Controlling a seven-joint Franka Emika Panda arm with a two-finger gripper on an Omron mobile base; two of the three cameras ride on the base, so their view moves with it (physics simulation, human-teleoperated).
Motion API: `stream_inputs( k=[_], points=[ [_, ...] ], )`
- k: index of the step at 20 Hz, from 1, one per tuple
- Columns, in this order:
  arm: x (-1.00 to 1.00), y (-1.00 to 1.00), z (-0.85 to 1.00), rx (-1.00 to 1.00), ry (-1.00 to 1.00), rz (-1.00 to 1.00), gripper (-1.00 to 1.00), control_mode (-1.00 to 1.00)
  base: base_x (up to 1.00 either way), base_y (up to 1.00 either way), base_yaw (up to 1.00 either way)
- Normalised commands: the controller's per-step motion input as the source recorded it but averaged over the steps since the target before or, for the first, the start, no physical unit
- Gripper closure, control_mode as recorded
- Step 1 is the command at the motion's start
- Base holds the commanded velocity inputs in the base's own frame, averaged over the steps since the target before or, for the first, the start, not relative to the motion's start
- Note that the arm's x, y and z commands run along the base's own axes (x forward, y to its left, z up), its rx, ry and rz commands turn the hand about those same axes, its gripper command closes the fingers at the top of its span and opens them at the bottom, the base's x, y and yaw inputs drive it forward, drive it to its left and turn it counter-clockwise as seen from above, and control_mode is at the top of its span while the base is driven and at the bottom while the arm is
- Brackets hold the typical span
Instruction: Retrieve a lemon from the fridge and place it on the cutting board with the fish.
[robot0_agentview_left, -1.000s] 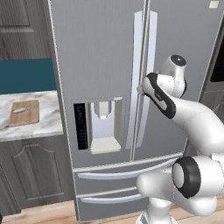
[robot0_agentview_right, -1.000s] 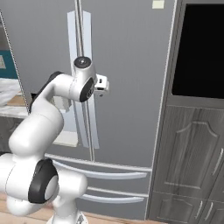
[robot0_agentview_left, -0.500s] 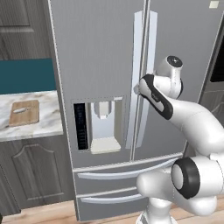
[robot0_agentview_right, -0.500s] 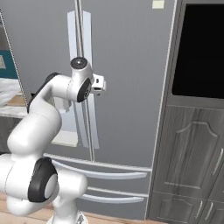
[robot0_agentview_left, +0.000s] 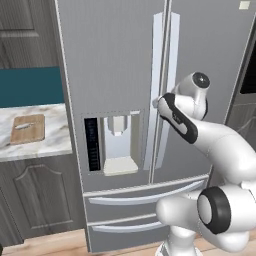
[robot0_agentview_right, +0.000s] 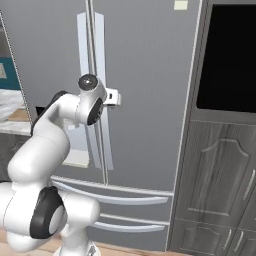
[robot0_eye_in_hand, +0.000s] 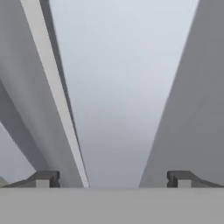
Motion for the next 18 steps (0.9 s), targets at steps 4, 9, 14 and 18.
stream_inputs(
  k=[4, 9, 14, 18],
  points=[
    [0.36, -0.08, -0.36, 0.00, -0.18, 0.02, -1.00, -1.00, 0.00, 0.00, 0.00],
    [0.55, -0.07, -0.37, 0.00, -0.10, 0.02, -1.00, -1.00, 0.00, 0.00, 0.00],
    [0.47, -0.16, -0.19, 0.00, -0.01, 0.04, -1.00, -1.00, 0.00, 0.00, 0.00],
    [0.36, -0.04, 0.00, 0.00, 0.00, 0.06, -1.00, -1.00, 0.00, 0.00, 0.00]
  ],
)
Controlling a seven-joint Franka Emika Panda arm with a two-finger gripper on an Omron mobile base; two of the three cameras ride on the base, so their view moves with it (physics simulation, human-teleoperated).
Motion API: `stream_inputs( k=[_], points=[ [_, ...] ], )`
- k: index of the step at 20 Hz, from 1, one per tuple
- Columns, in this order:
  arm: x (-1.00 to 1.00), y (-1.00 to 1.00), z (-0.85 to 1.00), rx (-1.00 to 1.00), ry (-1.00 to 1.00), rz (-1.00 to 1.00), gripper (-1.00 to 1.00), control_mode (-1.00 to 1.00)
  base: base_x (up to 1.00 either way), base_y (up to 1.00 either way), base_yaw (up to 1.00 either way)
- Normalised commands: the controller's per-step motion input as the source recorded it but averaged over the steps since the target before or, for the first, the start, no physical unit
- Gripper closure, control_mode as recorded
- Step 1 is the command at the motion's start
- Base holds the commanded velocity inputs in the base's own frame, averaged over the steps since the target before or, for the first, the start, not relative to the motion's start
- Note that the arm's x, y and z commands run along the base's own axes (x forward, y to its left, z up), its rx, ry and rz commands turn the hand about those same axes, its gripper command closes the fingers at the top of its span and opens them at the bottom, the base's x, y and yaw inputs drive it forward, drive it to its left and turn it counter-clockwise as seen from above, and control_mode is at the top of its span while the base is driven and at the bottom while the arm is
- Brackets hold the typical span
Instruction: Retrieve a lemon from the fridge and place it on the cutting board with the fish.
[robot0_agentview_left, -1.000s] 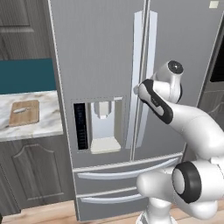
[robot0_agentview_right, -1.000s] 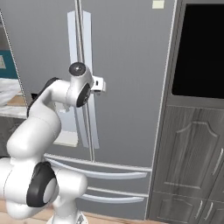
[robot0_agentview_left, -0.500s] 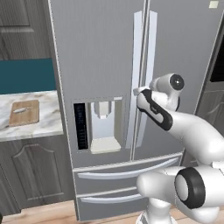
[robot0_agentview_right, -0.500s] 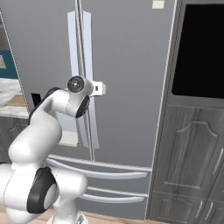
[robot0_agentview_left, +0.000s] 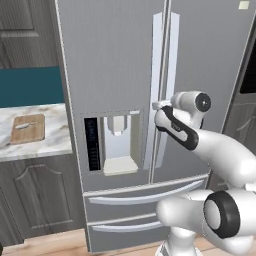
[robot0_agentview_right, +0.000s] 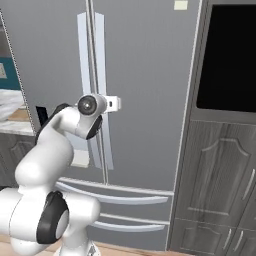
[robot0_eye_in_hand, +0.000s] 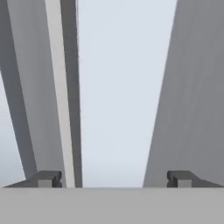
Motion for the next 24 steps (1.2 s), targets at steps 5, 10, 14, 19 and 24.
stream_inputs(
  k=[5, 10, 14, 19, 24],
  points=[
    [0.26, -0.02, 0.00, 0.00, 0.00, 0.03, 1.00, -1.00, 0.00, 0.00, 0.00],
    [0.00, 0.00, 0.03, 0.00, 0.00, 0.00, 1.00, -1.00, 0.00, 0.00, 0.00],
    [-0.15, -0.09, 0.19, 0.00, 0.02, 0.00, 1.00, -1.00, 0.00, 0.00, 0.00],
    [-0.80, -0.55, 0.36, 0.02, 0.00, 0.00, 1.00, -1.00, 0.00, 0.00, 0.00],
    [-0.87, -0.83, 0.33, 0.16, 0.10, 0.00, 1.00, -1.00, 0.00, 0.00, 0.00]
  ],
)
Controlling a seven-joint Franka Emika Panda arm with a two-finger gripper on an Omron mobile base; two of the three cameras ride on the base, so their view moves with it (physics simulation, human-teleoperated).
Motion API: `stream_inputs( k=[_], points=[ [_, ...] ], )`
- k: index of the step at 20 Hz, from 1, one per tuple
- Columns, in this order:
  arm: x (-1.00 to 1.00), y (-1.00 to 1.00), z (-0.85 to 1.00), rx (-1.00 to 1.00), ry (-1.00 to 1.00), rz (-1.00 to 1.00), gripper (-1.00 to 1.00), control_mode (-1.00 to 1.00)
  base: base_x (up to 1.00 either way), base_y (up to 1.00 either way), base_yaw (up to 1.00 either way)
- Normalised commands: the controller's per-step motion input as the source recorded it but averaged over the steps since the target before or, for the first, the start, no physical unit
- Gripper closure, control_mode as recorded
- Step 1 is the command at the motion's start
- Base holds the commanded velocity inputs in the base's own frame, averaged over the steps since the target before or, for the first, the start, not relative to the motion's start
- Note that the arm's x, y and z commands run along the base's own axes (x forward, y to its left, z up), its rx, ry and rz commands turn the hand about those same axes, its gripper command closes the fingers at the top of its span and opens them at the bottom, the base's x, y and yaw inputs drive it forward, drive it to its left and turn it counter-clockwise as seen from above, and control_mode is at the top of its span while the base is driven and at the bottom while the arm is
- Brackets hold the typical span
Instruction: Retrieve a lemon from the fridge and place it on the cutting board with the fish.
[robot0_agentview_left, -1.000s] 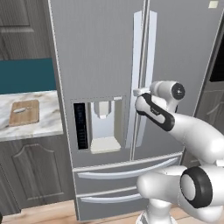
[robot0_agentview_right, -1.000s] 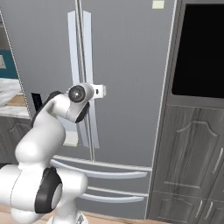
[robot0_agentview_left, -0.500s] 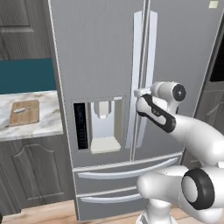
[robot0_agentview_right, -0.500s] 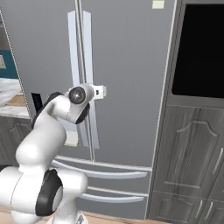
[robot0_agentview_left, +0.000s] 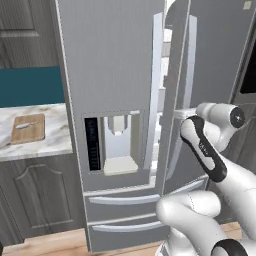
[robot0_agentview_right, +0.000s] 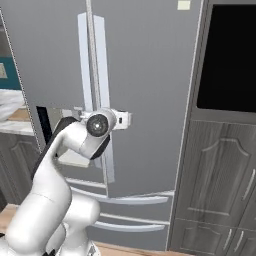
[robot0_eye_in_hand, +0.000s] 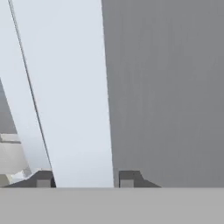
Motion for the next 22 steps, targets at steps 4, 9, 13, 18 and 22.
stream_inputs(
  k=[4, 9, 13, 18, 22],
  points=[
    [-0.88, -0.89, 0.28, 0.17, 0.13, 0.10, 1.00, -1.00, 0.00, 0.00, 0.00],
    [-0.74, -0.93, 0.19, 0.14, 0.19, 0.15, 1.00, -1.00, 0.00, 0.00, 0.00],
    [-0.63, -0.93, 0.03, 0.09, 0.17, 0.17, 1.00, -1.00, 0.00, 0.00, 0.00],
    [-0.12, -0.15, -0.04, 0.00, 0.02, 0.01, 1.00, -1.00, 0.00, 0.00, 0.00],
    [0.00, 0.00, 0.00, 0.00, 0.00, 0.00, -1.00, -1.00, 0.00, 0.00, 0.00]
  ],
)
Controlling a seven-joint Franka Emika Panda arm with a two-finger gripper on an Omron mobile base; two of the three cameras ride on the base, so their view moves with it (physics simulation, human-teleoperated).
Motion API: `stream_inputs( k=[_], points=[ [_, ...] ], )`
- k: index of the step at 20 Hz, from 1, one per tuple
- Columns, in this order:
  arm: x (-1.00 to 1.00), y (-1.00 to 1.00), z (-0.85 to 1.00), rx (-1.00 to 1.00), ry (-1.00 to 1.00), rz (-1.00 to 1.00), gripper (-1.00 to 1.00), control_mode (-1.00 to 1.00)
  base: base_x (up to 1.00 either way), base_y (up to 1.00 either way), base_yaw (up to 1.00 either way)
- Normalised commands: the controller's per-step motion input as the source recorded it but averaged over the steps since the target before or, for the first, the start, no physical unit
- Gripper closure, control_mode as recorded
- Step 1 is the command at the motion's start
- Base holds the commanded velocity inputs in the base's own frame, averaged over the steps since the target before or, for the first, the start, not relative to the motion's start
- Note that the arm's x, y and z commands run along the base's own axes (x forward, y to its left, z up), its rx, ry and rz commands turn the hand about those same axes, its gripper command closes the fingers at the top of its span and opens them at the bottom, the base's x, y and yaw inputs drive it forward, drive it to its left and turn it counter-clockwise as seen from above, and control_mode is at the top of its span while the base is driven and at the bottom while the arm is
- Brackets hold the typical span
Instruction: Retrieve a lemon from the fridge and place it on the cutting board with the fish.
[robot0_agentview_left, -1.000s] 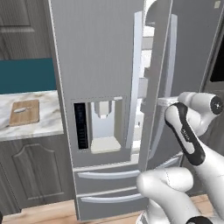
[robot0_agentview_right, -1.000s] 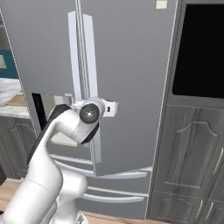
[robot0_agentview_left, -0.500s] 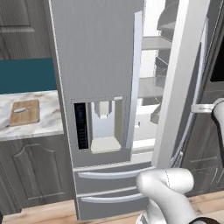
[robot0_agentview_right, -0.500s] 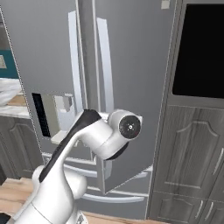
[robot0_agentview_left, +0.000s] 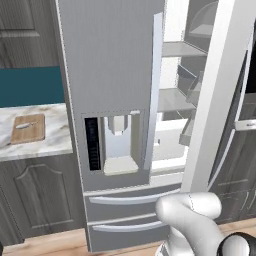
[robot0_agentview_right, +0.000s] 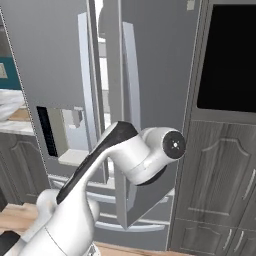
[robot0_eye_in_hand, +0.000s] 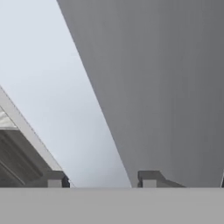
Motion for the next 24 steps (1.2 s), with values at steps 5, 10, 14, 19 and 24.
stream_inputs(
  k=[5, 10, 14, 19, 24],
  points=[
    [-0.43, -0.12, 0.07, -0.01, 0.00, -0.07, -1.00, -1.00, 0.00, 0.00, 0.00],
    [-0.50, -0.26, 0.12, -0.03, 0.00, -0.10, -1.00, -1.00, 0.00, 0.00, 0.00],
    [-0.75, 0.21, 0.34, -0.15, 0.09, -0.14, -1.00, -1.00, 0.00, 0.00, 0.00],
    [-0.31, 0.96, 0.46, -0.40, 0.02, -0.18, -1.00, -1.00, 0.00, 0.00, 0.00],
    [-0.29, 0.57, 0.12, -0.56, 0.00, -0.29, -1.00, -1.00, 0.00, 0.00, 0.00]
  ],
)
